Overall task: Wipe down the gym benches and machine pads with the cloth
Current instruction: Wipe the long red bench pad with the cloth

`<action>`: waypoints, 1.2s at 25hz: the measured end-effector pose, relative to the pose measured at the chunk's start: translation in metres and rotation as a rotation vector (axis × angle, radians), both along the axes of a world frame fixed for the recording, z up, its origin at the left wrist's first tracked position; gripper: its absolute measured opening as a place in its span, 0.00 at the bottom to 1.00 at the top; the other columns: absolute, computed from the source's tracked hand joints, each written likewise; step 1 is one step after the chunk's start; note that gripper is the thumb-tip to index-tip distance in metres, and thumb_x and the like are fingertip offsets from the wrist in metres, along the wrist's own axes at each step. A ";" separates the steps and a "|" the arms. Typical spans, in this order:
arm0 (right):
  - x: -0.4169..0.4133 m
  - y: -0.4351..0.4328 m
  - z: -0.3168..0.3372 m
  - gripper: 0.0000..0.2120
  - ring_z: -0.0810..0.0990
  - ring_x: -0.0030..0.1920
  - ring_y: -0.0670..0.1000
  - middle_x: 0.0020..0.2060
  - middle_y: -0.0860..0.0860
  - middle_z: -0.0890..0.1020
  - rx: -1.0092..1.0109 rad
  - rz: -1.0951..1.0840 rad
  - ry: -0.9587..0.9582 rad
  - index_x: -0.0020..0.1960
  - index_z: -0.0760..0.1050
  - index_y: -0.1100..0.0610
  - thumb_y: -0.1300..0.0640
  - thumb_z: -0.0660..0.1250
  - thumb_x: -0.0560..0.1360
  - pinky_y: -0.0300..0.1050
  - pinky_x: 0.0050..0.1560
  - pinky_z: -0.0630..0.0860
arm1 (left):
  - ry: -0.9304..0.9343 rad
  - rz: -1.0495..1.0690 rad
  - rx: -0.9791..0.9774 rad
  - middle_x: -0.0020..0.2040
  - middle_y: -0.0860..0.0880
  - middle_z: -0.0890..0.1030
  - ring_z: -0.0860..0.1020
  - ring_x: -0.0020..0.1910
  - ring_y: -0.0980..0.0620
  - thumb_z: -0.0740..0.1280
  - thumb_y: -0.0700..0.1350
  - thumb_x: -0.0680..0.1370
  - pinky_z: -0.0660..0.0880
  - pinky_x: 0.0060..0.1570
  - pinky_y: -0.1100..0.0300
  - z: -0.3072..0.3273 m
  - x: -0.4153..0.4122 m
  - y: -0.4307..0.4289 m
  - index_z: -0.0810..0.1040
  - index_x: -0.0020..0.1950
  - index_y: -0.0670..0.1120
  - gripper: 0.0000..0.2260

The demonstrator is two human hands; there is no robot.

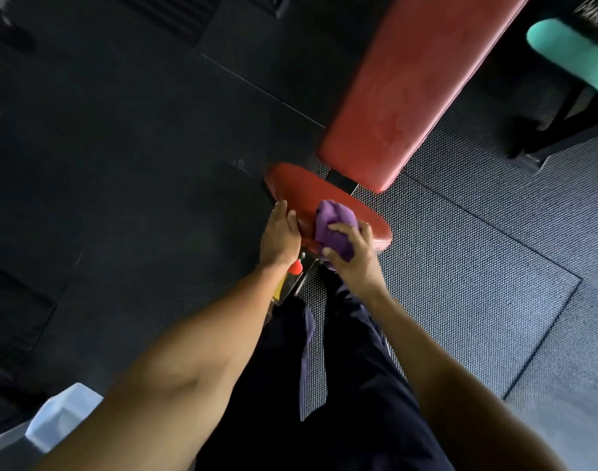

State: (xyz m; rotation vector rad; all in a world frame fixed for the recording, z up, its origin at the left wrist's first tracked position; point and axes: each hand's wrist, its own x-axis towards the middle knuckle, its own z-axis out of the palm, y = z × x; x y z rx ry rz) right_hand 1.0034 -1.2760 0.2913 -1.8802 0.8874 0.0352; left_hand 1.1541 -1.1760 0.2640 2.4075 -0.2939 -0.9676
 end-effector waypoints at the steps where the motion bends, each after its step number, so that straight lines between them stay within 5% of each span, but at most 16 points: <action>1: 0.014 0.012 0.000 0.23 0.69 0.67 0.58 0.68 0.55 0.67 -0.042 0.058 -0.010 0.66 0.77 0.49 0.58 0.77 0.73 0.51 0.66 0.70 | -0.004 -0.002 0.010 0.76 0.43 0.69 0.67 0.76 0.46 0.54 0.48 0.86 0.62 0.72 0.56 0.003 0.000 0.006 0.67 0.77 0.43 0.20; 6: 0.083 0.032 0.009 0.24 0.67 0.63 0.68 0.72 0.60 0.65 -0.235 0.191 0.139 0.69 0.76 0.51 0.61 0.71 0.73 0.64 0.68 0.67 | -0.051 -0.043 0.054 0.59 0.39 0.81 0.78 0.59 0.38 0.56 0.42 0.84 0.73 0.56 0.48 0.023 0.012 0.036 0.78 0.60 0.40 0.13; 11: 0.103 0.019 0.041 0.28 0.68 0.67 0.68 0.74 0.57 0.62 -0.212 0.329 0.313 0.74 0.69 0.46 0.58 0.71 0.77 0.61 0.65 0.72 | -0.048 -0.015 0.175 0.64 0.39 0.78 0.75 0.64 0.37 0.50 0.48 0.87 0.71 0.59 0.49 0.074 0.020 0.061 0.77 0.63 0.40 0.19; 18: 0.098 0.034 0.114 0.41 0.75 0.66 0.61 0.70 0.55 0.71 -0.197 0.465 0.358 0.77 0.65 0.44 0.61 0.76 0.69 0.58 0.63 0.78 | -0.041 0.054 0.290 0.65 0.39 0.78 0.76 0.65 0.38 0.50 0.50 0.85 0.72 0.60 0.47 0.143 0.017 0.106 0.77 0.65 0.42 0.21; 30: 0.129 0.091 0.180 0.37 0.73 0.69 0.60 0.71 0.55 0.70 -0.323 0.986 0.235 0.76 0.67 0.47 0.61 0.76 0.71 0.53 0.70 0.72 | -0.070 0.420 0.276 0.64 0.39 0.78 0.76 0.63 0.39 0.51 0.51 0.84 0.72 0.60 0.48 0.207 -0.031 0.175 0.79 0.62 0.43 0.20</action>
